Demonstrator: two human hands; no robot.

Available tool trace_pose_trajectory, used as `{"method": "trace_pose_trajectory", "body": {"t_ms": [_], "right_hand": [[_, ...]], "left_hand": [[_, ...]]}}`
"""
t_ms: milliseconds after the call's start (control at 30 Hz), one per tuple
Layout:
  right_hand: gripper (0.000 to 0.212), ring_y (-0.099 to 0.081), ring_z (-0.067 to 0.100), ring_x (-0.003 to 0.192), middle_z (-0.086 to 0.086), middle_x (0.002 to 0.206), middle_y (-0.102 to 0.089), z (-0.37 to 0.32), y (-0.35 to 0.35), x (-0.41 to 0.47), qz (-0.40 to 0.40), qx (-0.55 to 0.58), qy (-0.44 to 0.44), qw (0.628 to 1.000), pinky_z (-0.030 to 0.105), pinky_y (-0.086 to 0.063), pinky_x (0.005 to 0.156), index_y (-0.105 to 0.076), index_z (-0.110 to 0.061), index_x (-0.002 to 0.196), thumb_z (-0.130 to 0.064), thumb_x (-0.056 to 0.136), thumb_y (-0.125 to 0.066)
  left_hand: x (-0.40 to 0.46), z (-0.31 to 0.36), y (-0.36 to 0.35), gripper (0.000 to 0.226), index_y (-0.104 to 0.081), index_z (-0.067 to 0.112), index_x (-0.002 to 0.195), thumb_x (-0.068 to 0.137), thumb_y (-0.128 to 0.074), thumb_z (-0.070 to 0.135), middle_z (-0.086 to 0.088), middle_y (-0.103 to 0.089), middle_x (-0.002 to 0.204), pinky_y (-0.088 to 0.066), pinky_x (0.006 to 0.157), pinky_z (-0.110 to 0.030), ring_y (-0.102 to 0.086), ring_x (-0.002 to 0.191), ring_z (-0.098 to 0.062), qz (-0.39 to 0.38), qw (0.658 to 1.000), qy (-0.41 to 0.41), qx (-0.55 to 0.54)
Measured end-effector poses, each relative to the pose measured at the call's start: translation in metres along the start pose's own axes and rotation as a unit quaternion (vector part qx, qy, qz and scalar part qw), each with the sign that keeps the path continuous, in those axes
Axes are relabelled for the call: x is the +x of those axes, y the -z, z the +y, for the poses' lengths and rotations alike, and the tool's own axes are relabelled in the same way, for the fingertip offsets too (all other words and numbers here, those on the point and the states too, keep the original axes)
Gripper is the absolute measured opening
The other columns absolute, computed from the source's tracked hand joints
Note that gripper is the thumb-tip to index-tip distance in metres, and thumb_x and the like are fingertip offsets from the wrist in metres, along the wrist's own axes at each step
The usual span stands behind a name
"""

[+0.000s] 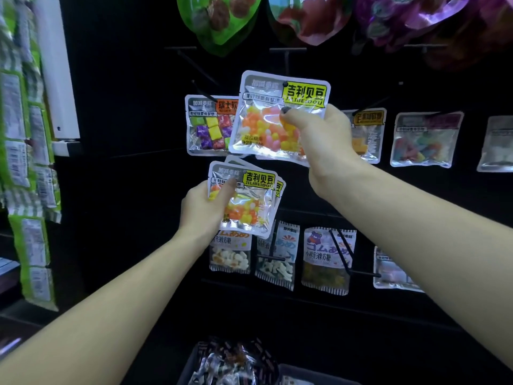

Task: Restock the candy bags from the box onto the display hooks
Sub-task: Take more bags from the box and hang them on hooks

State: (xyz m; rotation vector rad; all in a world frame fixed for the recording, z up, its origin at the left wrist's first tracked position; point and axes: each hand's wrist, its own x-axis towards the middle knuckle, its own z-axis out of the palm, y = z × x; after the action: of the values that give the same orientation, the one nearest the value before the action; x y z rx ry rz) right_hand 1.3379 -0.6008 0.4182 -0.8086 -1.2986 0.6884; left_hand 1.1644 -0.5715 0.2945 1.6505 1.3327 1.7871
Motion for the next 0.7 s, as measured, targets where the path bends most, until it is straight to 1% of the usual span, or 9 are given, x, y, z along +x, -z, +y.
{"method": "trace_pose_trajectory", "body": {"t_ms": [67, 167, 233, 333, 400, 467, 533, 633, 700], "right_hand": [[0.014, -0.061, -0.002, 0.08, -0.011, 0.093, -0.071, -0.001, -0.001, -0.001, 0.002, -0.002, 0.004, 1.0, 0.014, -0.04, 0.062, -0.064, -0.026, 0.09, -0.014, 0.093, -0.072], [0.01, -0.061, 0.008, 0.084, 0.001, 0.105, -0.075, 0.0, -0.002, 0.002, 0.008, -0.007, -0.007, 1.0, 0.021, -0.039, 0.066, -0.07, -0.015, 0.102, -0.014, 0.092, -0.071], [0.007, -0.058, 0.007, 0.082, 0.002, 0.106, -0.074, 0.002, -0.003, 0.004, 0.011, -0.014, -0.027, 0.999, 0.021, -0.035, 0.065, -0.068, -0.016, 0.099, -0.015, 0.093, -0.071], [0.015, -0.055, 0.007, 0.081, -0.004, 0.094, -0.064, 0.007, -0.001, 0.013, 0.003, -0.021, -0.044, 0.999, 0.023, -0.035, 0.064, -0.059, -0.023, 0.087, -0.018, 0.095, -0.071], [0.017, -0.059, 0.014, 0.093, 0.0, 0.104, -0.064, 0.012, -0.002, 0.023, 0.015, -0.037, -0.047, 0.998, 0.029, -0.038, 0.071, -0.06, -0.017, 0.105, -0.023, 0.094, -0.072], [0.045, -0.059, 0.024, 0.112, 0.006, 0.125, -0.063, 0.018, -0.006, 0.031, 0.03, -0.064, -0.052, 0.996, 0.034, -0.041, 0.085, -0.056, -0.011, 0.131, -0.029, 0.093, -0.072], [0.058, -0.053, 0.023, 0.116, 0.003, 0.13, -0.056, 0.023, -0.007, 0.043, 0.039, -0.103, -0.05, 0.993, 0.037, -0.041, 0.098, -0.048, -0.01, 0.143, -0.033, 0.095, -0.07], [0.068, -0.049, 0.024, 0.113, 0.004, 0.128, -0.051, 0.034, -0.007, 0.058, 0.033, -0.155, -0.065, 0.985, 0.037, -0.04, 0.093, -0.038, -0.01, 0.152, -0.043, 0.098, -0.064], [0.067, -0.054, 0.026, 0.11, 0.005, 0.123, -0.055, 0.038, -0.007, 0.066, 0.045, -0.185, -0.076, 0.979, 0.04, -0.048, 0.093, -0.04, -0.009, 0.148, -0.048, 0.098, -0.061]], "left_hand": [[0.001, -0.005, 0.0, 0.021, -0.053, 0.05, 0.083, 0.101, -0.062, 0.047, 0.035, -0.059, 0.079, -0.037, 0.064, 0.0, -0.05, 0.069, 0.033, -0.002, 1.0, -0.001, -0.007], [0.002, -0.01, 0.002, 0.014, -0.059, 0.051, 0.088, 0.102, -0.062, 0.047, 0.036, -0.065, 0.084, -0.041, 0.071, -0.005, -0.055, 0.076, 0.028, -0.005, 1.0, -0.003, -0.014], [0.003, -0.014, 0.002, 0.01, -0.061, 0.051, 0.091, 0.101, -0.062, 0.049, 0.032, -0.068, 0.089, -0.044, 0.076, -0.01, -0.057, 0.08, 0.024, 0.0, 1.0, -0.014, -0.014], [0.006, -0.022, 0.001, 0.02, -0.063, 0.036, 0.09, 0.099, -0.061, 0.054, 0.014, -0.065, 0.093, -0.045, 0.081, -0.025, -0.056, 0.081, 0.001, -0.001, 0.999, -0.02, -0.029], [0.007, -0.025, 0.001, 0.034, -0.061, 0.023, 0.094, 0.098, -0.061, 0.056, 0.005, -0.058, 0.096, -0.043, 0.081, -0.032, -0.05, 0.086, -0.008, 0.0, 0.999, -0.018, -0.029], [0.007, -0.026, 0.001, 0.042, -0.063, 0.014, 0.094, 0.098, -0.061, 0.056, 0.003, -0.059, 0.093, -0.043, 0.079, -0.031, -0.051, 0.083, -0.005, 0.002, 0.999, -0.014, -0.033], [0.006, -0.026, 0.001, 0.034, -0.063, 0.021, 0.09, 0.099, -0.061, 0.054, 0.006, -0.06, 0.092, -0.043, 0.075, -0.025, -0.051, 0.076, 0.004, 0.0, 1.0, -0.008, -0.03], [0.006, -0.028, 0.001, 0.029, -0.057, 0.03, 0.091, 0.098, -0.06, 0.058, 0.01, -0.057, 0.095, -0.042, 0.078, -0.027, -0.049, 0.08, 0.003, -0.008, 1.0, -0.013, -0.023], [0.005, -0.026, 0.001, 0.022, -0.055, 0.037, 0.086, 0.1, -0.061, 0.053, 0.018, -0.054, 0.088, -0.04, 0.076, -0.019, -0.051, 0.075, 0.016, -0.009, 1.0, -0.014, -0.02]]}}
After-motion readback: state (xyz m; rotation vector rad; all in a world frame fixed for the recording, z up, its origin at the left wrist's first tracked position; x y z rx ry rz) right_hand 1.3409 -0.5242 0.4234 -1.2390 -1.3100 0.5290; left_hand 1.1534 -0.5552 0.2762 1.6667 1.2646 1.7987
